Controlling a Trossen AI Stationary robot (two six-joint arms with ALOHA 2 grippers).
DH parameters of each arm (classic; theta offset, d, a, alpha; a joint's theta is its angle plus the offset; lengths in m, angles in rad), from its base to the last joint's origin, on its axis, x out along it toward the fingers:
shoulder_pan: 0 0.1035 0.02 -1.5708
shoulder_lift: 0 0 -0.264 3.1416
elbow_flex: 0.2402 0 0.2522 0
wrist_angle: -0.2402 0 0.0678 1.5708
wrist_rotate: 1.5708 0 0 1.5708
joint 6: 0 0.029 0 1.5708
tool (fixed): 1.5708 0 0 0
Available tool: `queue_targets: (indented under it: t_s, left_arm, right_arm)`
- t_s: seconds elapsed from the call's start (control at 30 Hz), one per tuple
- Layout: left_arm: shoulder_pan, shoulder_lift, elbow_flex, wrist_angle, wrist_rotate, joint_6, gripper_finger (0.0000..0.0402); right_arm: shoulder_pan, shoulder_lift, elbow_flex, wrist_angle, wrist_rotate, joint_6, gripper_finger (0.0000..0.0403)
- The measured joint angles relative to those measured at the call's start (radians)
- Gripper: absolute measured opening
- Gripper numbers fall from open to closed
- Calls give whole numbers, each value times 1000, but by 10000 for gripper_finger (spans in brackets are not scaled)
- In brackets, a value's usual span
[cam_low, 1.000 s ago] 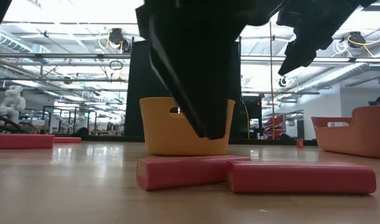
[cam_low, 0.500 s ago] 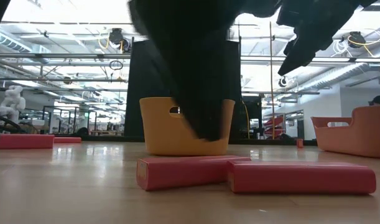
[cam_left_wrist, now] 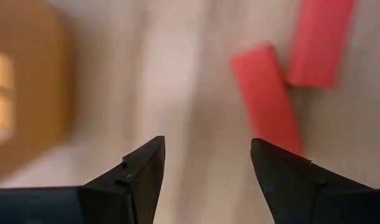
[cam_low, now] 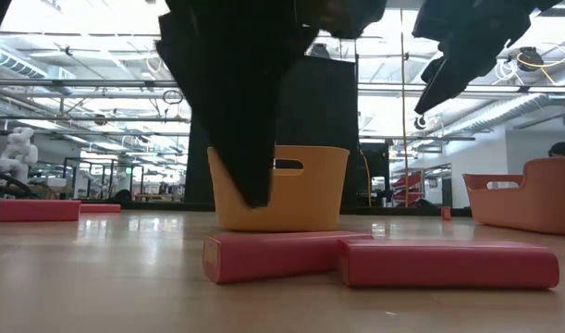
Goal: Sort blocks
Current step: Put the orange wooden block into the orange bin
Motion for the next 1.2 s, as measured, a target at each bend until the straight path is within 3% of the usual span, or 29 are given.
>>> queue_targets:
  t_s: [0.17,0.47,0.63,0.77,1.0,1.2]
  left_arm:
    - [-42,-24,2,-22,-150,-33,235]
    - [-55,-22,0,-22,-212,-91,235]
    - [-60,-41,-105,100,-237,-90,235]
    - [-81,-146,-258,271,-306,-143,235]
    - [-107,-243,-537,620,-281,-194,235]
    - [-116,-251,-624,817,-261,-147,235]
  right_arm:
    - [0,0,0,1,0,17,169]
    - [0,0,0,30,2,15,169]
    - [0,0,0,34,2,-4,169]
    - [-1,0,0,34,3,-5,169]
    - [-1,0,0,39,3,-5,169]
    - [-1,0,0,70,3,-5,169]
